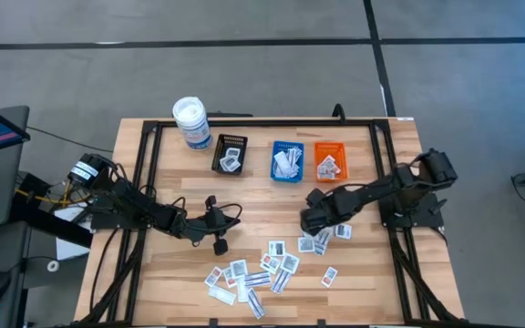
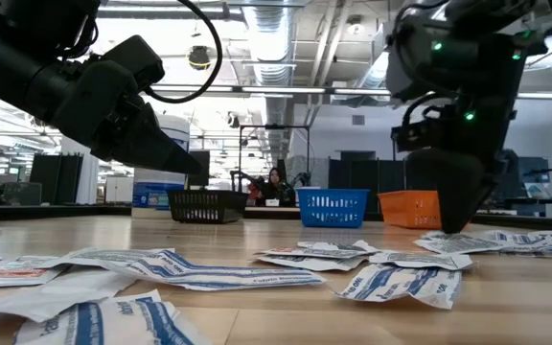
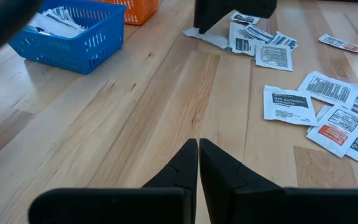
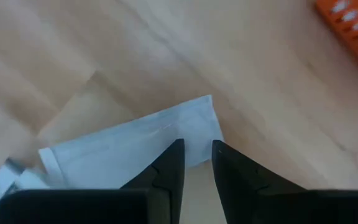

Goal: Pick & Place First Aid Supplies
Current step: Put the blue bandage into the blue bin

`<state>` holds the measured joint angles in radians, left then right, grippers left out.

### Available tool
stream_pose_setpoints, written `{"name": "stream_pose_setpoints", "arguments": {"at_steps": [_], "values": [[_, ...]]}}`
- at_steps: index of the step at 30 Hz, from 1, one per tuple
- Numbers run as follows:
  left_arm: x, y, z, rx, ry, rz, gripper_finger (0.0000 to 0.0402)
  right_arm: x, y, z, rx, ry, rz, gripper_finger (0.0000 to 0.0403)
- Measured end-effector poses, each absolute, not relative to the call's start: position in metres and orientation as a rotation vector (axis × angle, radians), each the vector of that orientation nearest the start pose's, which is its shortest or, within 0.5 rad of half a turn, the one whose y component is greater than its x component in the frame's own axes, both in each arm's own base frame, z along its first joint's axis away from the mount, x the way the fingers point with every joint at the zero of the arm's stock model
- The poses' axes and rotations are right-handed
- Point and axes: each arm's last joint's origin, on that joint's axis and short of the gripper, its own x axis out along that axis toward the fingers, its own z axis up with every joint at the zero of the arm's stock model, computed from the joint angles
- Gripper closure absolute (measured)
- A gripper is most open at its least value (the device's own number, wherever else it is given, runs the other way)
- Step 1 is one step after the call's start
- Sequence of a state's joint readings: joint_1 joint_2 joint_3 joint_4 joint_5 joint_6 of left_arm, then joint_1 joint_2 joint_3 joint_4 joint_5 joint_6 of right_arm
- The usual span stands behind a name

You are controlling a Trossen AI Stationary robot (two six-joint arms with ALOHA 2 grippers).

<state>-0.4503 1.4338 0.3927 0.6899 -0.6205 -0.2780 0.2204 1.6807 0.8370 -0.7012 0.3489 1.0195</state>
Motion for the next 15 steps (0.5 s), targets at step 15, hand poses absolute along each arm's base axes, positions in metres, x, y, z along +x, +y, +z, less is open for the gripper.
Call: {"name": "stream_pose_setpoints", "arguments": {"at_steps": [15], "values": [[0.2281,-0.0916,0.1525,-0.096,0.276,0.208,0.0385,0.2595,0.0397,0.1186,0.398,1.289,-0.796,0.0395]]}}
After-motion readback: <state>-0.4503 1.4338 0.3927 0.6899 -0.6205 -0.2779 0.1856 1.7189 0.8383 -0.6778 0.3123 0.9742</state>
